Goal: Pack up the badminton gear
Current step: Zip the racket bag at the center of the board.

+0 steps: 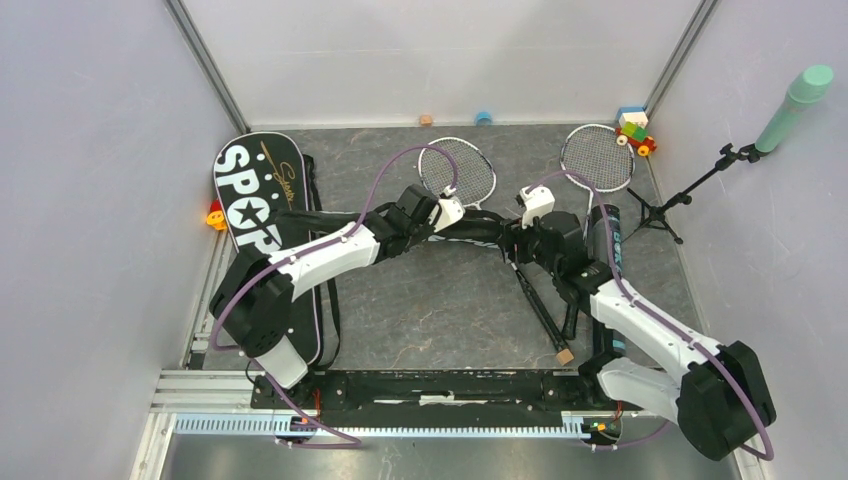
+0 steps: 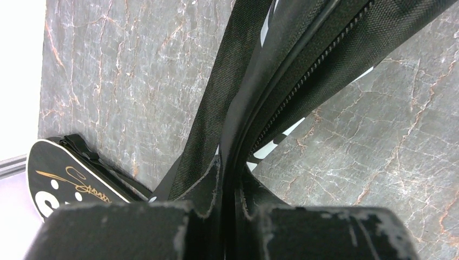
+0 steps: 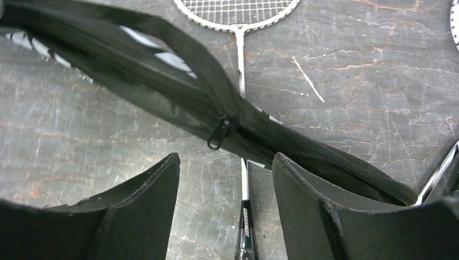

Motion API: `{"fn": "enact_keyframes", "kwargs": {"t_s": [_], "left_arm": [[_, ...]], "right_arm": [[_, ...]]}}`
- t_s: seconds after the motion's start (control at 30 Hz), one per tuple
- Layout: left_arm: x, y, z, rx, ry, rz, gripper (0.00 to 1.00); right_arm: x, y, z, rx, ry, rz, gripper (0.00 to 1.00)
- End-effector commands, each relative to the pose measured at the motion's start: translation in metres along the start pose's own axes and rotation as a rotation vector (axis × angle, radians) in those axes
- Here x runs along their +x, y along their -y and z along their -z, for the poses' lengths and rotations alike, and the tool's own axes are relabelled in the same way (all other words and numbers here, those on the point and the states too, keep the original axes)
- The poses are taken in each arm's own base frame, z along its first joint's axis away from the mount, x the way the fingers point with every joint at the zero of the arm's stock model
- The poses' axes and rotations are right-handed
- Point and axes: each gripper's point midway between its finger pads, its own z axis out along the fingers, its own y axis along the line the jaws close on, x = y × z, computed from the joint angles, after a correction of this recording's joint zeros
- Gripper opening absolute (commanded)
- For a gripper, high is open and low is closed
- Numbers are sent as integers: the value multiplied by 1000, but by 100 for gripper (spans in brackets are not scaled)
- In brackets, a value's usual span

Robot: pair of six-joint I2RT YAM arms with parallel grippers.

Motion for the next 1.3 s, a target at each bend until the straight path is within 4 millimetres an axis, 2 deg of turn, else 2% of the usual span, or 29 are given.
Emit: {"fn": "enact_keyframes", "kwargs": {"t_s": [0.0,0.13,0.23,0.4,0.5,0.57,0.7,0.73,0.87,1.07,1.27], "left_arm": [[-35,-14,8,-62,102,116,2],[-35,-9,9,-53,103,112,2],[-36,-8,11,-50,105,116,2],[-36,-9,11,-58,100,120,2],[-39,-9,13,-50,108,124,2],[-40,-9,15,-46,114,124,2],[-39,-9,15,-47,110,120,2],[-40,-10,16,-53,111,123,2],[-44,-11,16,-49,118,140,2],[-51,-1,16,4,121,150,2],[-56,5,16,36,131,162,2]], "right_arm": [[-26,10,-10,92,124,-112,66],[-29,5,-18,79,172,-184,57],[-26,1,-24,79,148,-183,51],[-19,4,-26,149,101,-148,49],[-14,9,-26,192,73,-124,44],[-12,11,-28,201,72,-122,35],[-11,12,-28,206,69,-116,3],[-11,9,-29,190,67,-115,0],[-19,-23,-31,12,87,-106,0],[-44,-117,-33,-400,142,-19,0],[-69,-150,-35,-534,218,5,0]]}}
